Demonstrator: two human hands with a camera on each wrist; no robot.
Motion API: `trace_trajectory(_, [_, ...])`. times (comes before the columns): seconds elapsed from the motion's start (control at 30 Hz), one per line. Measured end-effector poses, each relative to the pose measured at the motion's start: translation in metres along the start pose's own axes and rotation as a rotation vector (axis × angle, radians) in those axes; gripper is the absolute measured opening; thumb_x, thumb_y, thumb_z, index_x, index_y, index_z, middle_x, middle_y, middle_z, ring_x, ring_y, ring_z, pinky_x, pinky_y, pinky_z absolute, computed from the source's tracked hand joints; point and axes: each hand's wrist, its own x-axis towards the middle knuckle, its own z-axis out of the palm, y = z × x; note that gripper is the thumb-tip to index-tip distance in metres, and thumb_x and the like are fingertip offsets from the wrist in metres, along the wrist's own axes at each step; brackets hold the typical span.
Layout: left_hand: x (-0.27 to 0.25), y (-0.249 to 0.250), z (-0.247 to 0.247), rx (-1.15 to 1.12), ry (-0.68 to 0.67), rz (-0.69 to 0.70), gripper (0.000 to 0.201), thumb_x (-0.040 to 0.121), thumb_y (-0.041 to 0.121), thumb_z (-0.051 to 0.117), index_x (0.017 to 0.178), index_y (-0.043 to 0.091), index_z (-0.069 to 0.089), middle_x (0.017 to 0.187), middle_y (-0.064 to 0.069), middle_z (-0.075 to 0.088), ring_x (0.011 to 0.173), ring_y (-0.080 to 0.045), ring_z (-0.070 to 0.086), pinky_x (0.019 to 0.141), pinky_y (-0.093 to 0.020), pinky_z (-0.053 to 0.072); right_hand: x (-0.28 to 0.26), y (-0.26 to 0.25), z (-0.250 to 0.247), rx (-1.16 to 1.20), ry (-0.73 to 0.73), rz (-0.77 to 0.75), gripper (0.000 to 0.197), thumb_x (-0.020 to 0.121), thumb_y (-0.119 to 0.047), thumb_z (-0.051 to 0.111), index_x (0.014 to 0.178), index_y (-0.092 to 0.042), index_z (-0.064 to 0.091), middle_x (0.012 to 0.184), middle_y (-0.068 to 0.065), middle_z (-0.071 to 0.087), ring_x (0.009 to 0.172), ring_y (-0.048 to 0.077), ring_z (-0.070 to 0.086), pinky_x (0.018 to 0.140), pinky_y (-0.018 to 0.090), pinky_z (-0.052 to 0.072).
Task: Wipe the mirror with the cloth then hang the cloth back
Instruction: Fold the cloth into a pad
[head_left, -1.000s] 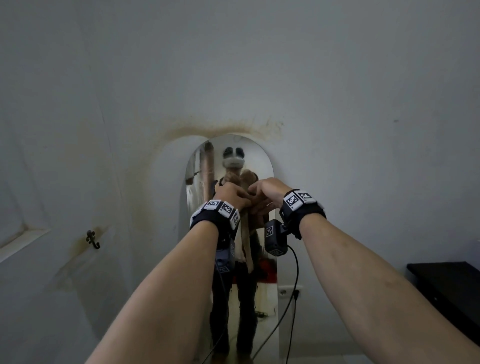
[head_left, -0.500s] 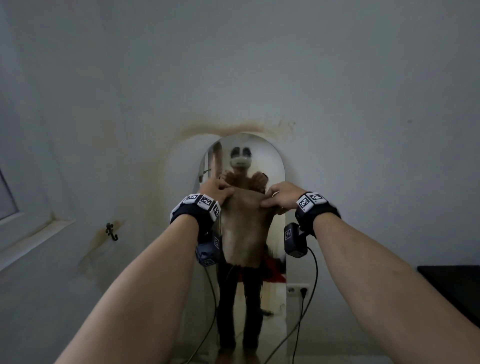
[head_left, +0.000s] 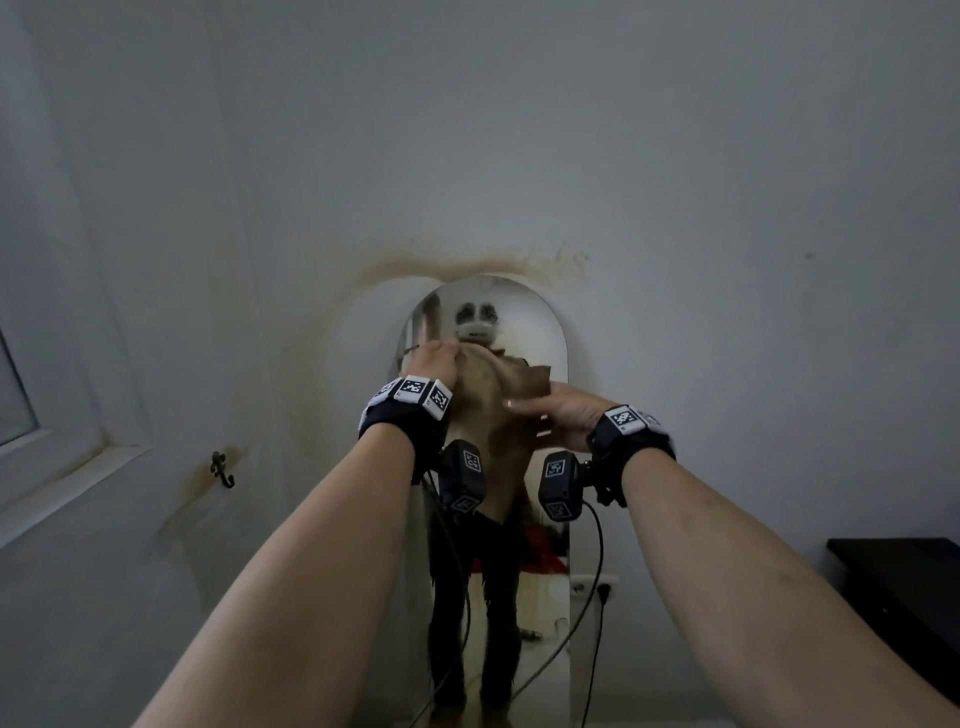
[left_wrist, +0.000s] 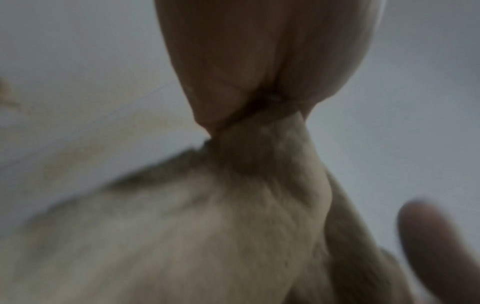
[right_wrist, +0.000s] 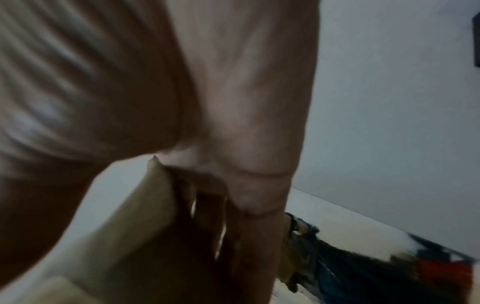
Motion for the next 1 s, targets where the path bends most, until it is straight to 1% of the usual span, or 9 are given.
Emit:
trace_trajectory(0.1, [-0.004,0.005,-0.003,-0.060,0.021,-0.032,0.042,0.102,0.033,0.037,0.121,0.004,0.061,0.128,-0.022,0.058,0.118,-0.038,0.054,0.100,-0.040,0.043,-0.002,0.015,0.000,0.009,-0.044,0.062,0.018,0.085,0.000,0.064,0.101,-0.008,0.066,0.093,0.007,0.072,0.082,0.020,0.070,0.064,0.031,0.057])
trace_trajectory(0.17, [0.003,-0.011,-0.001,-0.242,-0.001,-0.124,0.060,0.093,0.051,0.052,0.128,0.003,0.057,0.131,-0.018,0.058,0.121,-0.036,0.055,0.102,-0.040,0.045,0.001,0.017,-0.004,0.014,0.023,0.048,0.021,0.085,-0.005,0.066,0.107,-0.006,0.065,0.098,0.009,0.069,0.089,0.023,0.066,0.072,0.034,0.055])
trace_trajectory(0.23, [0.005,-0.028,0.004,-0.436,-0.121,-0.300,0.095,0.062,0.077,0.069,0.127,0.010,0.059,0.126,-0.015,0.063,0.112,-0.035,0.063,0.095,-0.049,0.052,0.004,0.015,-0.009,0.077,0.080,0.025,0.027,0.085,-0.005,0.066,0.111,-0.003,0.063,0.098,0.012,0.068,0.088,0.025,0.064,0.078,0.037,0.053])
trace_trajectory(0.3, [-0.019,-0.032,0.008,-0.544,-0.356,-0.423,0.078,0.068,0.071,0.069,0.116,0.011,0.065,0.111,-0.012,0.070,0.104,-0.032,0.065,0.084,-0.050,0.056,0.006,0.014,-0.011,0.154,0.109,-0.011,0.025,0.083,-0.005,0.068,0.108,-0.004,0.065,0.096,0.014,0.067,0.084,0.026,0.065,0.083,0.039,0.053])
trace_trajectory(0.4, [-0.056,-0.027,0.013,-0.491,-0.592,-0.366,0.053,0.080,0.051,0.069,0.111,0.009,0.068,0.096,-0.004,0.074,0.101,-0.026,0.063,0.086,-0.041,0.051,0.010,0.012,-0.014,0.222,0.134,-0.044,0.022,0.082,-0.006,0.068,0.104,-0.007,0.066,0.096,0.013,0.067,0.081,0.024,0.066,0.074,0.034,0.054])
trace_trajectory(0.53, [-0.038,-0.032,0.018,-0.742,-0.409,-0.270,0.054,0.079,0.005,0.072,0.129,0.015,0.055,0.115,-0.011,0.064,0.103,-0.027,0.060,0.072,-0.039,0.054,0.006,0.013,-0.015,0.238,0.100,-0.014,0.024,0.083,0.004,0.064,0.104,-0.008,0.065,0.096,0.013,0.069,0.084,0.026,0.067,0.073,0.036,0.057])
trace_trajectory(0.73, [-0.004,-0.050,0.016,-0.575,-0.223,-0.190,0.054,0.032,0.025,0.089,0.085,0.030,0.078,0.111,-0.011,0.071,0.105,-0.028,0.066,0.097,-0.044,0.053,0.000,0.008,-0.017,0.171,0.172,0.018,0.043,0.078,0.013,0.065,0.120,0.005,0.058,0.098,0.016,0.069,0.085,0.028,0.067,0.063,0.036,0.058])
trace_trajectory(0.9, [-0.012,-0.041,0.017,-0.299,-0.199,-0.092,0.041,0.054,0.010,0.087,0.091,0.024,0.076,0.109,-0.007,0.069,0.106,-0.025,0.062,0.102,-0.038,0.048,0.007,0.008,-0.022,0.221,0.293,-0.017,0.068,0.076,0.016,0.067,0.137,-0.003,0.041,0.115,0.020,0.060,0.094,0.031,0.062,0.066,0.039,0.056])
trace_trajectory(1.0, [-0.010,-0.035,0.013,-0.135,-0.116,-0.034,0.035,0.060,0.011,0.087,0.092,0.018,0.075,0.102,-0.008,0.072,0.097,-0.024,0.066,0.093,-0.038,0.054,0.006,0.009,-0.024,0.131,0.228,-0.032,0.048,0.077,0.013,0.066,0.124,0.006,0.056,0.093,0.016,0.066,0.077,0.024,0.065,0.059,0.029,0.059])
